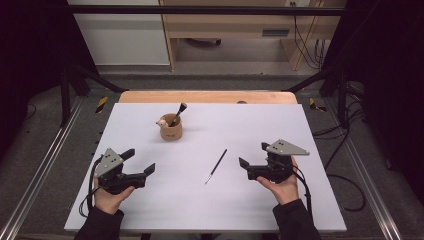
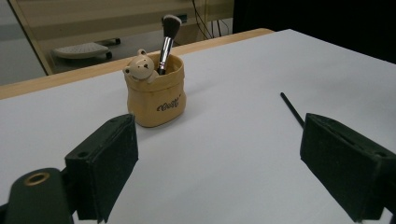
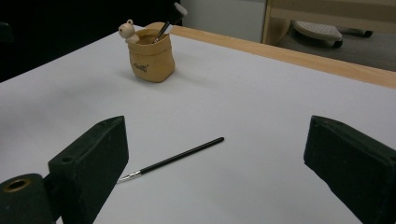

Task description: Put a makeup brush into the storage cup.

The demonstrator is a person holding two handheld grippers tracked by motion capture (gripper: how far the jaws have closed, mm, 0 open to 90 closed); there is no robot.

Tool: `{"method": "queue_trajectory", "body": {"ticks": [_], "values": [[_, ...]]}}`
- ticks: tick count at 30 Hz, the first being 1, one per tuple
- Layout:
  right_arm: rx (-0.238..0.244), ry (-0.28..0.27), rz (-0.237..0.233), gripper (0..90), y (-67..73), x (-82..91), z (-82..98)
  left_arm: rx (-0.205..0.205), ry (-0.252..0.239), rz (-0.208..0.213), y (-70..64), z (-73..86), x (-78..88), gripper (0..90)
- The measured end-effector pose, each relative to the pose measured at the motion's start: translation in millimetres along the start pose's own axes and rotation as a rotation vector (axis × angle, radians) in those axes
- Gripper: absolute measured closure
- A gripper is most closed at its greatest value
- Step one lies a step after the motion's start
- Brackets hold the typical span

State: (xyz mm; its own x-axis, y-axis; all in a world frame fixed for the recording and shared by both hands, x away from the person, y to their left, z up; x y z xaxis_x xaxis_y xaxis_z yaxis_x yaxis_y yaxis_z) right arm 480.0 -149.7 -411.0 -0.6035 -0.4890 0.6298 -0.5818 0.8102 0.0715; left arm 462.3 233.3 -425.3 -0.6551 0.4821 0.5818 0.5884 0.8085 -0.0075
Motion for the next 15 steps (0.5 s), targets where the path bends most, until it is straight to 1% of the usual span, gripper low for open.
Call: {"method": "queue_trajectory", "body": {"ticks": [2,3,5,6,7,9,15], "values": [[-0.001,0.011,-0.003,7.1,5.3,-8.3,-3.2,0.000,0.002,-0.001,-0.1,0.2,-0.5,10.7],[-0.001,0.011,-0.003,7.1,5.3,-8.3,-3.2,0.000,0.003,-0.001,-0.1,0.3,-0.6,10.7],[-0.002,0.024,-0.005,7.2,8.6,-13.9,-4.7,0.002,0.002,0.000,0.0,0.5,-0.8,10.7],[-0.002,0.033,-0.005,7.4,11.3,-19.6,-6.2,0.001,0.006,0.000,0.0,0.7,-1.1,10.7],[-0.002,0.033,-0.005,7.4,11.3,-19.6,-6.2,0.001,0.006,0.000,0.0,0.7,-1.1,10.7],[-0.009,0.046,-0.009,7.4,14.1,-25.3,-7.3,-0.001,0.008,0.000,-0.2,0.8,-1.6,10.7],[-0.011,0.071,-0.011,7.7,20.8,-40.6,-10.6,-0.001,0.009,0.002,-1.0,0.9,-2.2,10.6]]}}
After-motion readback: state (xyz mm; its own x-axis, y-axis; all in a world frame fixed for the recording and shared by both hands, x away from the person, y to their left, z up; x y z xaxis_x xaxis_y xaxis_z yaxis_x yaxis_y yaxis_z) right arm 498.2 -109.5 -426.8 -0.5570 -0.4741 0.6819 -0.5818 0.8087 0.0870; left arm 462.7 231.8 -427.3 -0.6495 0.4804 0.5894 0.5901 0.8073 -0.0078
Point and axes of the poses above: each handheld gripper's, and its own axes: x roughly backward along the jaws, z roughly out of its underside, y roughly to its left, the point moved 5 cm from there along -x, roughly forward along the jaws, and after that the axes turned 15 degrees about y, right-handed, at the moved point
